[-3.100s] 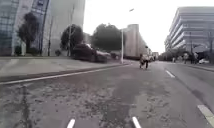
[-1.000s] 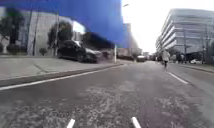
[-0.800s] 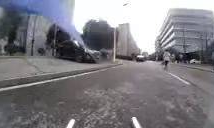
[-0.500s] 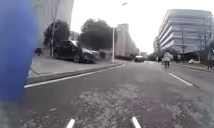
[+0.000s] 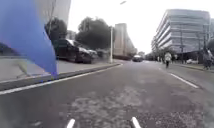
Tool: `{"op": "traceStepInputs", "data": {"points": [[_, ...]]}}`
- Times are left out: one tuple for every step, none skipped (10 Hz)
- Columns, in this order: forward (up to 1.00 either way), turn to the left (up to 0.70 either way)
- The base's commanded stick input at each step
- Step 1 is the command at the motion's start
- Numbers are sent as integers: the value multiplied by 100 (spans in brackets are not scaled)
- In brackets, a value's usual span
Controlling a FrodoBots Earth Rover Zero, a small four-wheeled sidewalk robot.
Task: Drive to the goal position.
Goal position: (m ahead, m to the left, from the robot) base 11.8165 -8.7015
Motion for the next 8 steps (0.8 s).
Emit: {"op": "traceStepInputs", "data": {"points": [[70,-14],[70,-14],[70,-14],[70,-2],[70,-1],[70,0],[70,0],[70,0]]}}
